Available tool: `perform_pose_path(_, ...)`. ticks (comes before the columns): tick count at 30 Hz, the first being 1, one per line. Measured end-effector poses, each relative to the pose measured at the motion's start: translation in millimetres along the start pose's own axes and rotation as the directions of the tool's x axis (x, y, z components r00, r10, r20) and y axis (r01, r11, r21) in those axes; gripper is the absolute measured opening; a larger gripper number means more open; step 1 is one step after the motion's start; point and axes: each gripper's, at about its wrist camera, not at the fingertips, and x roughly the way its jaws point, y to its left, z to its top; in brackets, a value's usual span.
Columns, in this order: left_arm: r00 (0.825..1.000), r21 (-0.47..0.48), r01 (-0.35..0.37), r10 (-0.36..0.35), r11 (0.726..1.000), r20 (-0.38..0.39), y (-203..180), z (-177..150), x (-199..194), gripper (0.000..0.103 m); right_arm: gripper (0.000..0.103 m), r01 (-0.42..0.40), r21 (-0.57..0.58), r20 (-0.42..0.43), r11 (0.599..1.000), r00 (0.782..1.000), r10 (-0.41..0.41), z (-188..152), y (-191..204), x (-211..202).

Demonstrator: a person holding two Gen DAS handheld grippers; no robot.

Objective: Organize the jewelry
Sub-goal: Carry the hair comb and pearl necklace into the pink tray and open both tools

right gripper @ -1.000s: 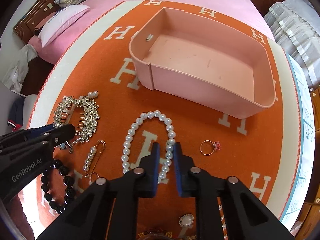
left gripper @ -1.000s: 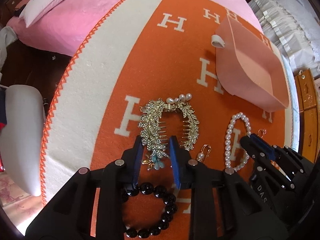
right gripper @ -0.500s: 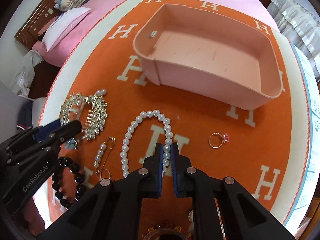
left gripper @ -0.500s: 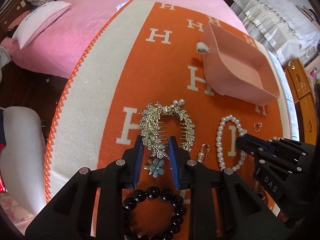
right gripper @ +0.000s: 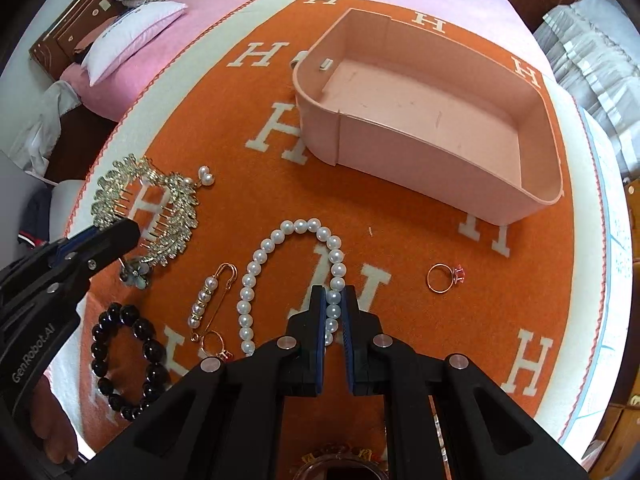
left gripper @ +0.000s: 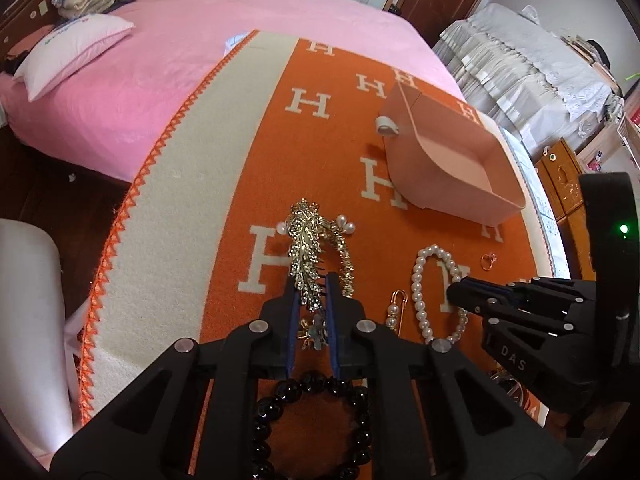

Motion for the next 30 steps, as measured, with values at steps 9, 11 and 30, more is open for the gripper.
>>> perform_pose_path(9, 0.999, 0.006, -0.013, 0.013, 1.0, 0.044, -4.0, 0.9, -15.6, 0.002, 0.007, -0.001, 0.006, 0.004, 1.0, 1.0, 0.001, 1.3, 1.5, -1.0)
perform_pose_path(11, 0.999, 0.003, -0.021, 0.02, 1.0, 0.036, -5.4, 3.4, -18.7, 0.002, 0.007, -0.019, 0.022, 0.007, 1.0, 1.0, 0.019, 0.7, -1.1, -3.5)
perform_pose_path(30, 0.995, 0.085, 0.094, -0.097, 0.992, 0.036, -91.0, 69.8, -97.4, 0.002, 0.007, -0.232, 0.236, 0.431, 0.944, 0.895, 0.113, 8.1, -90.8, -154.0)
